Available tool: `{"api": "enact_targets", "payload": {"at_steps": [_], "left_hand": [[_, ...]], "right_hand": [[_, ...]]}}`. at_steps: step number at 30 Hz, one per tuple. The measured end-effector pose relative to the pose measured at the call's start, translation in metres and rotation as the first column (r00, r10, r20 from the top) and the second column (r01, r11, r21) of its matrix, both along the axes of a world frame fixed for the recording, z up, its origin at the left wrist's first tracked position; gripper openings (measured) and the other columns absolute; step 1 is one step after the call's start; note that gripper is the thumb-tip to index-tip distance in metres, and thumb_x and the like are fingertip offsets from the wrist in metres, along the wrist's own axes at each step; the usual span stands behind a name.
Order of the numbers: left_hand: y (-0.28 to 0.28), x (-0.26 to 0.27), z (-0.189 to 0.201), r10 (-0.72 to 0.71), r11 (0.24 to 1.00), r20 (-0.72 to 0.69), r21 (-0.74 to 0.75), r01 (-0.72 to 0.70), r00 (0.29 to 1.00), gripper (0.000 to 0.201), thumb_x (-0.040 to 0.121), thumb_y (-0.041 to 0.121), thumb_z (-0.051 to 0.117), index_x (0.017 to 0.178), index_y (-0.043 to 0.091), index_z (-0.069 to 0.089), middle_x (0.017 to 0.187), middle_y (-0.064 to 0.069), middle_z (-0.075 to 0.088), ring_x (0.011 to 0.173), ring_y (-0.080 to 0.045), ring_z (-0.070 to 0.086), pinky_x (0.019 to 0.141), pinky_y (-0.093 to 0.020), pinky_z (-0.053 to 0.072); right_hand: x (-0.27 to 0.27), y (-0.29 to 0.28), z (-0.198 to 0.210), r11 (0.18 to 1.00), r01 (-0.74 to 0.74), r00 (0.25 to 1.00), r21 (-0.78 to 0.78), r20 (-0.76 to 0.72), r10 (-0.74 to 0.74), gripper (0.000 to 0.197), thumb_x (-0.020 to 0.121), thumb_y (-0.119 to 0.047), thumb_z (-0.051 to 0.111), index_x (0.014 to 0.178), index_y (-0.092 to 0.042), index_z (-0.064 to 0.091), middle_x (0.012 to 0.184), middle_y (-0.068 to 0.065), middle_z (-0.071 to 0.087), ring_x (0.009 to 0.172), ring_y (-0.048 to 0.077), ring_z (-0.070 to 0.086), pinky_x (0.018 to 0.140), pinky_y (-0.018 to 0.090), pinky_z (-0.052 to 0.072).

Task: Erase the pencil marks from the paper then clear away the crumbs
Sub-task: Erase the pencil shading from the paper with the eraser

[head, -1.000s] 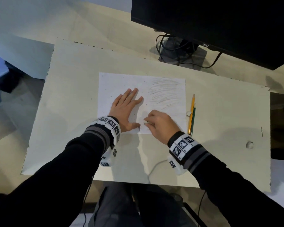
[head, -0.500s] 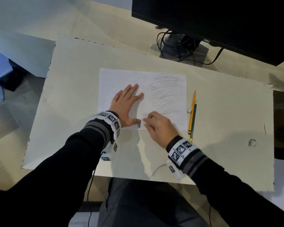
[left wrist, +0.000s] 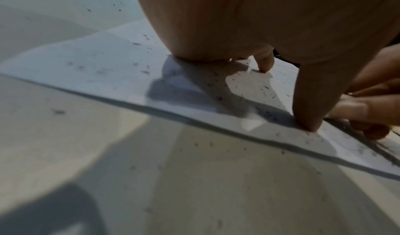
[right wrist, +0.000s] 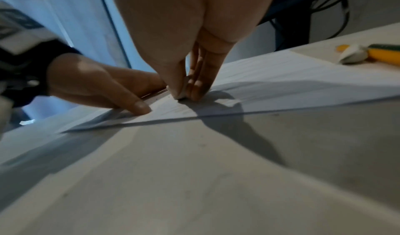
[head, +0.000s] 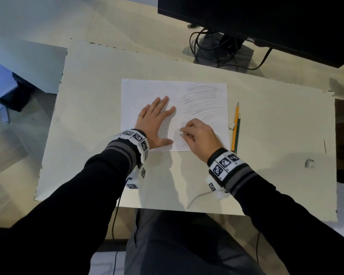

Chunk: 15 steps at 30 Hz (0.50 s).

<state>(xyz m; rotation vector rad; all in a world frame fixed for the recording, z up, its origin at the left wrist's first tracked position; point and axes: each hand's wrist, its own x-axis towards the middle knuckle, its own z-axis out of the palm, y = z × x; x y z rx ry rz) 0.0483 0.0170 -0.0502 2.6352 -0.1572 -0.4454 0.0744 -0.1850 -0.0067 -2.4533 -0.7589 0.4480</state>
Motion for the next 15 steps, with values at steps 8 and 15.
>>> {"api": "enact_targets", "payload": {"at_steps": [8,15], "left_hand": [[0.0,0.0,0.001,0.0,1.0,-0.008,-0.002,0.0,1.0,0.107,0.074,0.056,0.075,0.157,0.031,0.013,0.165,0.005,-0.013,0.15,-0.014,-0.016,0.12,-0.038,-0.009],[0.0,0.0,0.001,0.009,1.0,-0.004,-0.006,-0.009,1.0,0.103,0.076,0.053,0.075,0.157,0.032,0.014,0.165,0.005,-0.013,0.151,-0.014,-0.016,0.119,-0.037,-0.01]], "right_hand": [[-0.006,0.001,0.001,1.0,-0.013,1.0,-0.023,-0.016,0.013,0.017,0.09,-0.008,0.068,0.104,0.0,0.074,0.097,0.009,0.063,0.08,0.024,0.063,0.079,0.037,0.055],[-0.019,0.006,0.006,0.994,-0.039,0.997,-0.105,-0.063,0.033,0.013,0.089,-0.013,0.068,0.096,-0.006,0.076,0.086,0.008,0.066,0.077,0.024,0.062,0.076,0.035,0.055]]}}
